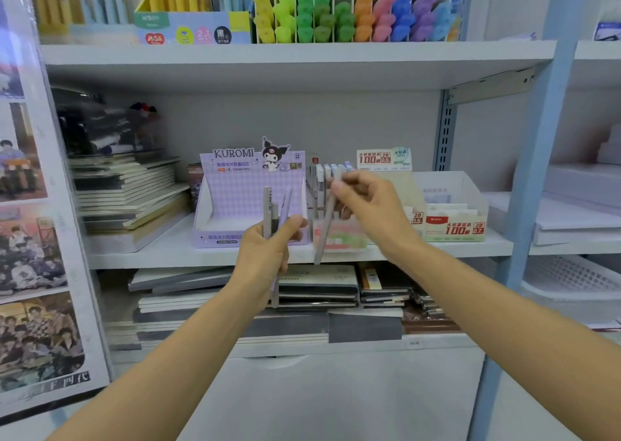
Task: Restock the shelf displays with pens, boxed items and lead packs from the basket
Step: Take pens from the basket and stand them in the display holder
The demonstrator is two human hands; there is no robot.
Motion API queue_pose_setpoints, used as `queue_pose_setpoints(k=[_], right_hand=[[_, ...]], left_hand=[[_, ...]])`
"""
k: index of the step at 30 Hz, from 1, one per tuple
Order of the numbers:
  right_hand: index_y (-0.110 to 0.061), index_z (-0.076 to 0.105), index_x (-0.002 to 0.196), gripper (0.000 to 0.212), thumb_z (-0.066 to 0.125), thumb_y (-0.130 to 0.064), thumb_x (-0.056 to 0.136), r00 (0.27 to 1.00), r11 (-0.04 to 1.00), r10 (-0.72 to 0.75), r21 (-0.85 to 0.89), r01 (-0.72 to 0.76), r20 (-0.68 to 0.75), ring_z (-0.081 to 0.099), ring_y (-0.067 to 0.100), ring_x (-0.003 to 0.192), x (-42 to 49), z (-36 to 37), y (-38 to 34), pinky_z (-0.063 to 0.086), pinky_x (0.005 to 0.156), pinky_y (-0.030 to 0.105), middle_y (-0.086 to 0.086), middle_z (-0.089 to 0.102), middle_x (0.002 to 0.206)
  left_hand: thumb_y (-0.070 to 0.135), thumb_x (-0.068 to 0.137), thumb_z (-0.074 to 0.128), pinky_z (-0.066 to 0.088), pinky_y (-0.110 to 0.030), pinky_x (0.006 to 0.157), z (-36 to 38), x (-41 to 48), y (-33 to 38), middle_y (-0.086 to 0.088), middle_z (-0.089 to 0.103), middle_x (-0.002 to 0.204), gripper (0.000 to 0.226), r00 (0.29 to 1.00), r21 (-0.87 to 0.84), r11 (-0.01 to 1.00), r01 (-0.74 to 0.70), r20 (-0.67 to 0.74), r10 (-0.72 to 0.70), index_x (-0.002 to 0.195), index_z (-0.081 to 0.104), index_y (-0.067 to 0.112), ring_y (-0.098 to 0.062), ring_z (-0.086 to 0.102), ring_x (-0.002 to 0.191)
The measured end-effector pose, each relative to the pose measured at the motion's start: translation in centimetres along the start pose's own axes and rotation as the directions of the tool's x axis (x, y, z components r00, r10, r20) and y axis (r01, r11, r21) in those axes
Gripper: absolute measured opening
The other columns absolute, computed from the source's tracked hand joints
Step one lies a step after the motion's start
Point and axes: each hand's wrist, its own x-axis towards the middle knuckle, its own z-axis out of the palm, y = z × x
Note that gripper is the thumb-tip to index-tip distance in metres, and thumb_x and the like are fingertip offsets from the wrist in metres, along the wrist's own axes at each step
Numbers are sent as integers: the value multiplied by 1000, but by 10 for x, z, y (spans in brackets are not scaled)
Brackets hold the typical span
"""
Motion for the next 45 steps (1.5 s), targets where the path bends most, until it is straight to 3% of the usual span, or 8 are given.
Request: queue_pose_setpoints(k=[6, 15, 24, 30, 34, 38, 42, 45], right_hand=[[2, 58, 108, 19, 55, -14, 98, 963, 997, -74, -19, 71, -258, 68, 12, 70, 45, -31, -6, 54, 61, 20, 13, 71, 90], [0, 62, 105, 16, 60, -12, 95, 992, 962, -59, -271, 27, -110, 71, 22, 74, 66, -20, 27, 60, 70, 34, 11, 71, 88], [-6, 63, 99, 9, 59, -12, 95, 994, 917, -22, -393, 63, 106, 70, 8, 67, 78, -25, 31, 57, 67, 19, 10, 72, 88], [-21, 54, 105, 23, 68, -10, 89, 989, 902, -145, -407, 146, 33, 67, 18, 67, 77, -14, 40, 56, 64, 29, 3, 66, 85], [-15, 65, 99, 15, 71, -12, 85, 975, 763, -214, -613, 205, 60, 48, 7, 69, 76, -9, 43, 42, 70, 25, -5, 54, 83], [-16, 65, 113, 22, 64, -23, 92, 988, 932, -155, -334, 142, -12, 54, 10, 69, 67, -13, 28, 47, 66, 24, -5, 60, 90], [-8, 67, 114, 23, 65, -13, 91, 959, 999, -20, -33, 31, 282, 69, 17, 77, 51, -19, 17, 57, 68, 25, 7, 72, 96], [-1, 69, 102, 15, 67, -5, 88, 965, 998, 12, 59, -28, 261, 68, 15, 69, 43, -25, 15, 55, 64, 20, 9, 72, 82]], left_hand=[[22, 98, 44, 27, -20, 35, -8, 15, 10, 2, 48, 60, 22, 994, -153, 982, 113, 21, -111, 84, 57, 11, -9, 31, 37], [25, 92, 64, 32, -19, 38, -5, 33, 4, 2, 54, 67, 18, 996, -139, 990, 18, 92, -5, 97, 73, 11, -10, 40, 43], [35, 72, 74, 35, -17, 36, -6, 44, -2, 3, 62, 64, 39, 994, -130, 990, 51, 100, -38, 99, 74, 7, -9, 50, 47], [30, 70, 76, 41, -19, 39, -1, 48, -4, -3, 68, 67, 32, 996, -114, 993, 6, 91, 4, 92, 68, 8, -10, 55, 47], [32, 70, 76, 39, -18, 35, -1, 48, -4, -6, 71, 71, 28, 995, -100, 995, 4, 99, 6, 83, 68, 9, -10, 56, 48], [35, 67, 78, 38, -19, 35, 0, 47, 0, -8, 73, 75, 30, 994, -79, 997, 20, 112, -11, 81, 69, 11, -10, 56, 47], [34, 70, 78, 36, -18, 35, 3, 42, 6, -10, 73, 77, 14, 980, -40, 998, 45, 193, -36, 66, 74, 21, -11, 53, 46], [33, 68, 81, 31, -17, 35, 1, 36, 13, -14, 74, 85, 24, 953, -43, 995, 90, 294, -73, 83, 74, 16, -12, 51, 46]])
